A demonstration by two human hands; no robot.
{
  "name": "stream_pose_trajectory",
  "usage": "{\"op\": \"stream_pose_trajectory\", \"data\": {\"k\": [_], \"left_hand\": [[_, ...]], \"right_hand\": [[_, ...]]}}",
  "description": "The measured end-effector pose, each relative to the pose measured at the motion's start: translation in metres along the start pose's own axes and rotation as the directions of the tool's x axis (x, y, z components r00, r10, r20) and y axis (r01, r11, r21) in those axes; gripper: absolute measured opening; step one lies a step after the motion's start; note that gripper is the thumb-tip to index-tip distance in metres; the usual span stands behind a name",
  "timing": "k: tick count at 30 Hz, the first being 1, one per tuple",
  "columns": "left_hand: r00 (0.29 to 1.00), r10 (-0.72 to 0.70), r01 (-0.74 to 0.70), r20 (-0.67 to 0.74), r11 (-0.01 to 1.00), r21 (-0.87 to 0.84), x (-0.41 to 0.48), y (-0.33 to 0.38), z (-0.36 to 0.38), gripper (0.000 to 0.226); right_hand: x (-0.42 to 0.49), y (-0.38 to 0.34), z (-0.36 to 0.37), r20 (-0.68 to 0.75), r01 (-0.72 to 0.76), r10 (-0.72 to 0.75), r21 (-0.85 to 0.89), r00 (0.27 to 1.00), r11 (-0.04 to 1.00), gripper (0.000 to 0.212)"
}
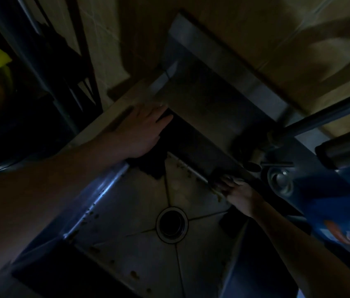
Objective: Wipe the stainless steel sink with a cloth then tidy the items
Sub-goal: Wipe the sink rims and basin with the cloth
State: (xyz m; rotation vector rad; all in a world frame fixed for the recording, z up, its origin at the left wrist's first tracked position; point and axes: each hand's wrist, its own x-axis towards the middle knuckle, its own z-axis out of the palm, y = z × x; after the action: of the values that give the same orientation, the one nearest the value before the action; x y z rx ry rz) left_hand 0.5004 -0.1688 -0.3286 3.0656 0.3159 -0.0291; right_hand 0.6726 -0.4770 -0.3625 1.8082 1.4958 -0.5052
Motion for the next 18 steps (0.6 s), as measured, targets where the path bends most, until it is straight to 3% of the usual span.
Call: {"op": "stream_pose_trajectory", "data": {"k": [1,2,3,4,6,7,11,16,18], "left_hand": [[1.0,-0.003,0.003,0.005,1.0,0.019,0.002,-0.006,0.0,0.066],[1.0,0.002,-0.003,0.02,0.999,0.035,0.003,-0.01,0.002,0.066],[0.999,0.01,-0.011,0.036,0.999,0.044,0.004,-0.013,0.003,0.065],[0.999,0.014,-0.016,0.047,0.999,0.047,0.003,-0.015,0.005,0.065],[0.999,0.006,-0.008,0.043,0.999,0.043,0.002,-0.016,0.007,0.066],[0.999,-0.001,0.0,0.041,0.999,0.039,0.003,-0.017,0.007,0.068],[0.999,-0.024,0.026,0.034,0.998,-0.056,0.012,-0.016,0.002,0.064],[0.999,-0.032,0.033,0.008,0.983,-0.179,0.011,-0.018,0.003,0.061],[0.999,-0.037,0.036,-0.001,0.977,-0.209,0.01,-0.018,0.003,0.06]], "right_hand": [[0.008,0.005,0.012,-0.115,0.0,-0.014,-0.122,0.993,0.993,0.052],[0.008,0.001,0.0,-0.198,-0.107,0.093,-0.064,0.976,0.992,0.051],[0.017,-0.003,-0.008,-0.243,-0.173,0.133,-0.154,0.961,0.973,0.05],[0.031,-0.004,-0.008,-0.312,-0.084,0.038,-0.135,0.949,0.987,0.051],[0.055,-0.016,-0.029,-0.09,0.109,-0.114,-0.06,0.989,0.992,0.053],[0.069,-0.022,-0.041,-0.091,0.163,-0.169,-0.073,0.981,0.984,0.054],[0.106,-0.04,-0.072,-0.297,0.085,-0.107,-0.084,0.949,0.993,0.054],[0.079,-0.02,-0.037,-0.163,0.169,-0.202,-0.196,0.966,0.966,0.054],[0.044,-0.004,-0.009,-0.155,0.055,-0.109,-0.318,0.982,0.946,0.035]]}}
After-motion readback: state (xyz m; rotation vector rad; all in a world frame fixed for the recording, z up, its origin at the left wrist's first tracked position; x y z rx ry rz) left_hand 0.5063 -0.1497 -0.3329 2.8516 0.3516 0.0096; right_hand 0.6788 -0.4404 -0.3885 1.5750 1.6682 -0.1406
